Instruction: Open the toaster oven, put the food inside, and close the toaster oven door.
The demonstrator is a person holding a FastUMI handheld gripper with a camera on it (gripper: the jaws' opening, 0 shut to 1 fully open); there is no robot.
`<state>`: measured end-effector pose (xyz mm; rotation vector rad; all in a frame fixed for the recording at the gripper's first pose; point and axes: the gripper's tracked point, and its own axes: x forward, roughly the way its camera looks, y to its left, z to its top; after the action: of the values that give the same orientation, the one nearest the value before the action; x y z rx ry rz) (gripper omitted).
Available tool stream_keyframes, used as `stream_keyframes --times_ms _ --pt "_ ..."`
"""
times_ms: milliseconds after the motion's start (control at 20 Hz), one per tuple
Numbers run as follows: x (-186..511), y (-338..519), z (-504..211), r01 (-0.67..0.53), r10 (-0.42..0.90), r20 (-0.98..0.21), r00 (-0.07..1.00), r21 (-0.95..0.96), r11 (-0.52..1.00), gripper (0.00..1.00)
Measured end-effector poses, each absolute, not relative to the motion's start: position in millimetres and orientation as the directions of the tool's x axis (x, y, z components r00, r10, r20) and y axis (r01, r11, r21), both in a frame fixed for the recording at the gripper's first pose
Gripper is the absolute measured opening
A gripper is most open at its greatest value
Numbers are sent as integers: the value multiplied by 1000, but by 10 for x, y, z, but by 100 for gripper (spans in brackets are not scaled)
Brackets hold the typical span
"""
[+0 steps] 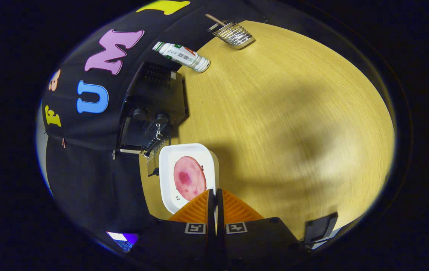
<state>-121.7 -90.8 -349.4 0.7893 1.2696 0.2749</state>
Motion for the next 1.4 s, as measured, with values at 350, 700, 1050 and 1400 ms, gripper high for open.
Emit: stream_keyframes --times_ms 350,700,1050,1400 --pt "-1413 15 -3087 228 650 -698 300 715 661 5" --pt "-1410 931 -3204 260 633 -709 310 704 661 5" --pt "-952 1564 -3330 386 530 -736 422 674 630 5" --pt "-211 1887 -3358 557 374 -710 597 702 444 5"
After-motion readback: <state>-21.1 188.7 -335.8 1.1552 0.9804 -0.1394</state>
